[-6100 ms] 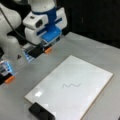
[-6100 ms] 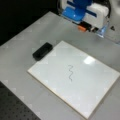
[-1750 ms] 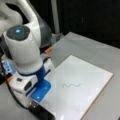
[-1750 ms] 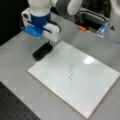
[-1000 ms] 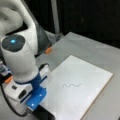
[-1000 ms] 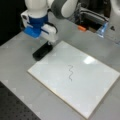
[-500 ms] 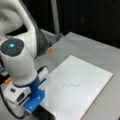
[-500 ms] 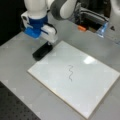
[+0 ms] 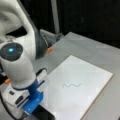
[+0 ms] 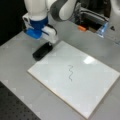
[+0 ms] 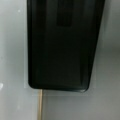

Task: Erasing curve lines

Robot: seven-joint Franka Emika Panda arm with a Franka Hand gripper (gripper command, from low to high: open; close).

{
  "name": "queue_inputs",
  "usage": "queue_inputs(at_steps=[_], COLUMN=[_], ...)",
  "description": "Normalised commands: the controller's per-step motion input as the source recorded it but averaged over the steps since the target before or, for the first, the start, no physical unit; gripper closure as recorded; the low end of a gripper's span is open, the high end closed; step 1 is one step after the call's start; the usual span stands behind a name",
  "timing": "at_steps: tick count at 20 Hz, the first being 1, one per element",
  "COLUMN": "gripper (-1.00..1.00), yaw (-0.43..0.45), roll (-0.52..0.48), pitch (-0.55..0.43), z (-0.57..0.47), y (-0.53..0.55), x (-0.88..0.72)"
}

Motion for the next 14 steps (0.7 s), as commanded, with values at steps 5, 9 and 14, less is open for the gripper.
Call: queue_inputs(at_steps=[5,9,14], gripper=[-1.00,-1.00,-1.00], yaw=[-0.093,-0.051,-0.036], roll=[0.132,0.096,0.068], pitch=[-0.051,-0.075,-0.085], z=[-0.13,-0.09,-0.07], y=[-0.01,-0.04,-0.07], x=[-0.03,0.06,0.15])
